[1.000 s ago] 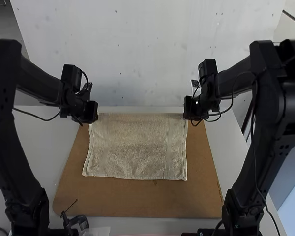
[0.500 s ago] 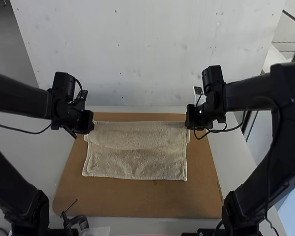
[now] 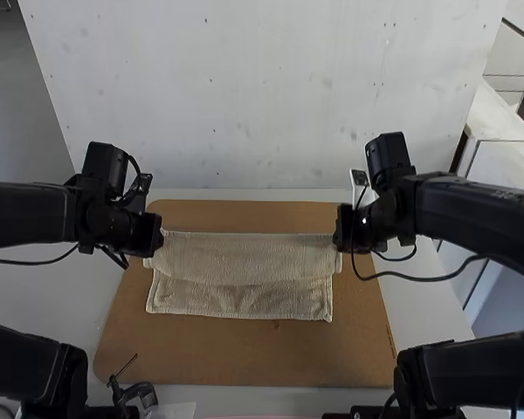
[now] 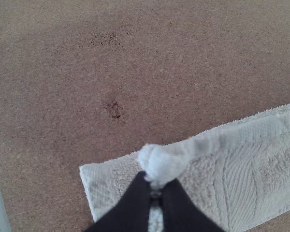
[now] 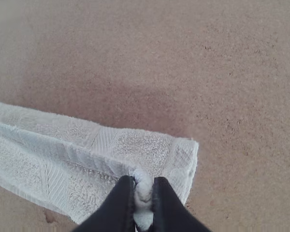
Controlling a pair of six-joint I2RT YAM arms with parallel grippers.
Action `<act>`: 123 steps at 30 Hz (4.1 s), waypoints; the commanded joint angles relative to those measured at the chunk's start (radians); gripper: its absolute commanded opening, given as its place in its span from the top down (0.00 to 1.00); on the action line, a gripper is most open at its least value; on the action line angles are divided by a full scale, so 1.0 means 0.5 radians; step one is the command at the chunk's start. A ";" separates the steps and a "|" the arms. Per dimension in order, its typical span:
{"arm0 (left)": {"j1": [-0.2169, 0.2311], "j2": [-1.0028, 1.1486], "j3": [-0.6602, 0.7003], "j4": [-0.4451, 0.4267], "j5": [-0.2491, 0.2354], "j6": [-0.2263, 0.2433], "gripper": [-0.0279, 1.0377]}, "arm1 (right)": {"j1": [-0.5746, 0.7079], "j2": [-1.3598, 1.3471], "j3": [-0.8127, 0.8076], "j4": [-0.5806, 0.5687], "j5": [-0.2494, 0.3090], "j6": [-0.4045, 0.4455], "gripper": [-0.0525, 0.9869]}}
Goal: Fold the towel.
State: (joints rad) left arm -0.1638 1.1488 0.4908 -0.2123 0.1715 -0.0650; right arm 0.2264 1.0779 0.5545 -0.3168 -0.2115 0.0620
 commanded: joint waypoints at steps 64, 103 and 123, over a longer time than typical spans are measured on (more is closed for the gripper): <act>0.079 0.948 0.359 0.176 -0.076 0.029 0.65 | 0.032 1.035 0.265 0.315 0.221 0.075 0.74; 0.263 0.599 0.362 0.090 -0.088 0.078 0.05 | -0.155 1.130 0.437 -0.090 -0.102 0.066 0.32; 0.276 0.599 0.362 0.087 -0.091 0.078 0.05 | -0.312 1.446 0.535 -0.186 -0.611 0.057 0.41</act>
State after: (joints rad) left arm -0.0364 1.4738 0.6399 -0.1688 0.1295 -0.0376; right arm 0.0883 1.7721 0.7979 -0.4042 -0.4500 0.0933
